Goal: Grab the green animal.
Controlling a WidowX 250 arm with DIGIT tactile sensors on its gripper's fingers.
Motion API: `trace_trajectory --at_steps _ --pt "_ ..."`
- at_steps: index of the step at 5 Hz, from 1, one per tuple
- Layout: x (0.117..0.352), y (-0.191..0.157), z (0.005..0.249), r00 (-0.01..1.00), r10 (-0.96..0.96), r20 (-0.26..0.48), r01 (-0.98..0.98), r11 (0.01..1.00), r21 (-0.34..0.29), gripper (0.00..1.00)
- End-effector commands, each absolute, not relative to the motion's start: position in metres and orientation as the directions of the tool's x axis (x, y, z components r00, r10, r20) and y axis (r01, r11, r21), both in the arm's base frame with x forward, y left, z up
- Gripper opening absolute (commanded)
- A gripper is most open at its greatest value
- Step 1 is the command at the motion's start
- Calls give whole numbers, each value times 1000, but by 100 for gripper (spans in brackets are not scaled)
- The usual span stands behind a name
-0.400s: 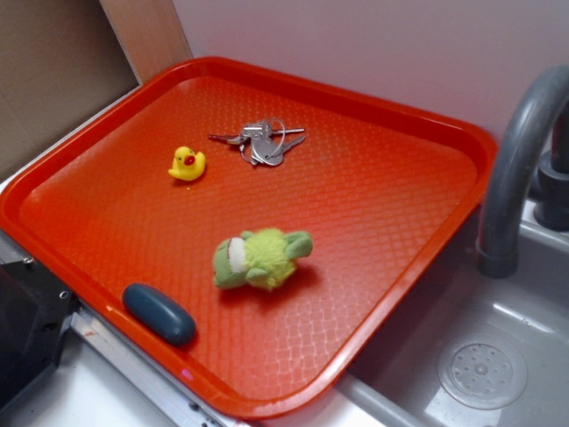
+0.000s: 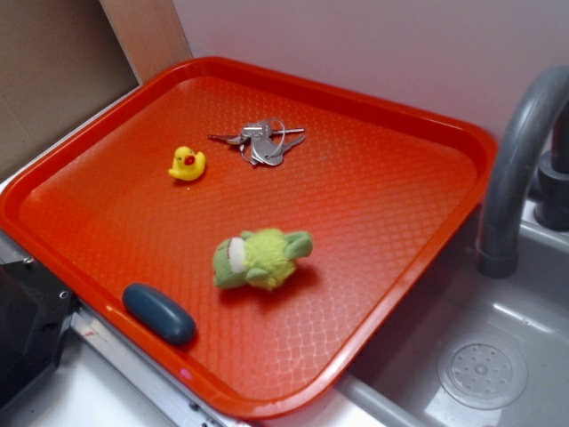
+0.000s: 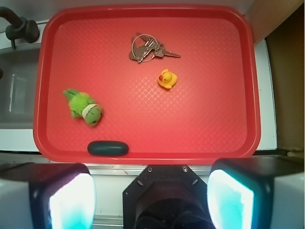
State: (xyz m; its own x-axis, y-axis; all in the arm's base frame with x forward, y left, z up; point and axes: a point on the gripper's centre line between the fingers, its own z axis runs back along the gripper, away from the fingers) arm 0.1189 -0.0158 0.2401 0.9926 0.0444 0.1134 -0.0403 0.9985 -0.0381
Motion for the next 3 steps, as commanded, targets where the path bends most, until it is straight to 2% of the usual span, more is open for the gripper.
trace_trajectory --at_steps 1,2,3 --pt "168 -52 216 866 -424 265 430 902 38 100" --pt "178 -82 192 777 -570 268 584 811 33 100" --pt "179 -107 162 729 -645 229 666 746 -17 100"
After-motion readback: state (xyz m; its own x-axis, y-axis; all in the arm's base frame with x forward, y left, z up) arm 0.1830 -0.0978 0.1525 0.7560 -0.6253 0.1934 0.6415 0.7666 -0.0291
